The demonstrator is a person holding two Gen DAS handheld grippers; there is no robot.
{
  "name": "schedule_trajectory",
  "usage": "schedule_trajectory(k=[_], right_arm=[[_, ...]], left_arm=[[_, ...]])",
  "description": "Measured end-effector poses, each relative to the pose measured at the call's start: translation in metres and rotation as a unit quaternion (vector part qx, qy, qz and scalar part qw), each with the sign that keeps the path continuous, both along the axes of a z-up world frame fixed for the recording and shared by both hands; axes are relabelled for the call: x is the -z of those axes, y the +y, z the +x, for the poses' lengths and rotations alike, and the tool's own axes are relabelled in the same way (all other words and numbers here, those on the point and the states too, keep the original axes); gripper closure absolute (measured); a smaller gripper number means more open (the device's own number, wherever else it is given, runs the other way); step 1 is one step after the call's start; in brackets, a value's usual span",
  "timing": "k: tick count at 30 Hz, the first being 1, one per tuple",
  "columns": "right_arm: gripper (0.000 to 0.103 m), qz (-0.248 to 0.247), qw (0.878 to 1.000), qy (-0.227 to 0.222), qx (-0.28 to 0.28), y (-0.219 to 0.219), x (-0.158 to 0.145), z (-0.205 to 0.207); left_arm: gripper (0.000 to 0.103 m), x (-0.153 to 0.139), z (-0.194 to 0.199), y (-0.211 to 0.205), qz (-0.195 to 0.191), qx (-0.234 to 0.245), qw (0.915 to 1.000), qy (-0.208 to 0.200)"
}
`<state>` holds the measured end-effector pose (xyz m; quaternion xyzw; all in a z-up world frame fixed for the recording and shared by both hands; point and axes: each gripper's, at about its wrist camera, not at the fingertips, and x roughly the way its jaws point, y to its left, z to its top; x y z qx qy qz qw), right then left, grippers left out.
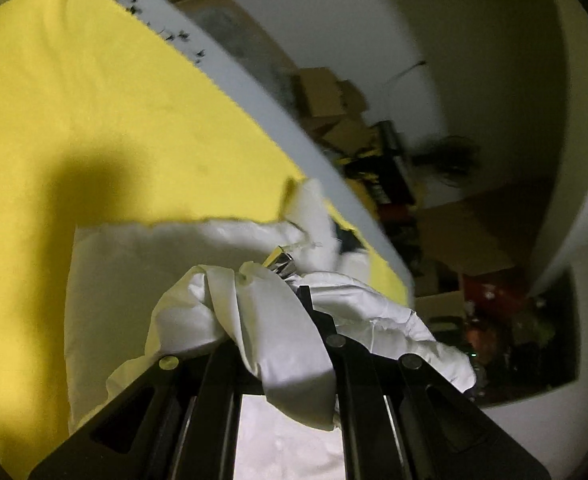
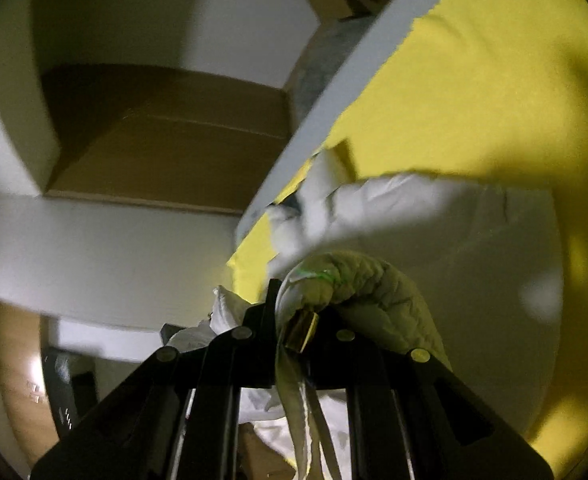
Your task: Fold large clothes
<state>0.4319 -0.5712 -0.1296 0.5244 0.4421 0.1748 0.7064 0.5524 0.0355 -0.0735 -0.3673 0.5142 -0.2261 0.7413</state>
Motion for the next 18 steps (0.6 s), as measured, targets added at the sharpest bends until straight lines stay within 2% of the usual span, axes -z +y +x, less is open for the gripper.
schedule_trajectory(k=[4, 9, 12, 13, 14, 15, 16, 17, 18], right_arm=[[0.092, -0.014, 0.999, 0.032, 0.010, -0.003, 0.034, 0.033], [0.089, -0.021, 0.997, 0.060, 0.034, -0.009, 0.066, 0.047], [0.074, -0.038, 0.998, 0.043, 0.038, -0.008, 0.066, 0.044], [0.064, -0.041, 0.998, 0.037, 0.038, -0.009, 0.063, 0.042], [0.039, -0.039, 0.998, 0.031, 0.041, -0.011, 0.060, 0.040], [0.023, -0.032, 0.998, 0.014, 0.051, -0.015, 0.052, 0.035], [0.000, -0.032, 0.998, -0.004, 0.063, -0.018, 0.042, 0.030], [0.000, -0.050, 0.995, -0.016, 0.084, -0.023, 0.031, 0.025], [0.000, -0.088, 0.989, -0.029, 0.115, -0.030, 0.013, 0.015]], left_arm=[[0.099, 0.026, 0.031, -0.012, 0.014, -0.008, 0.9998, 0.008], [0.096, 0.046, 0.040, -0.020, 0.044, -0.011, 0.9990, 0.004], [0.092, 0.046, 0.040, -0.016, 0.043, -0.011, 0.9990, 0.000], [0.082, 0.043, 0.038, -0.015, 0.039, -0.010, 0.9992, 0.000], [0.070, 0.038, 0.037, -0.012, 0.029, -0.010, 0.9995, -0.004], [0.026, 0.030, 0.037, -0.009, 0.016, -0.012, 0.9997, -0.014], [0.000, 0.021, 0.035, -0.006, 0.007, -0.017, 0.9995, -0.026], [0.000, 0.007, 0.032, 0.000, 0.004, -0.034, 0.9983, -0.048], [0.000, -0.005, 0.030, 0.006, 0.000, -0.045, 0.9968, -0.066]])
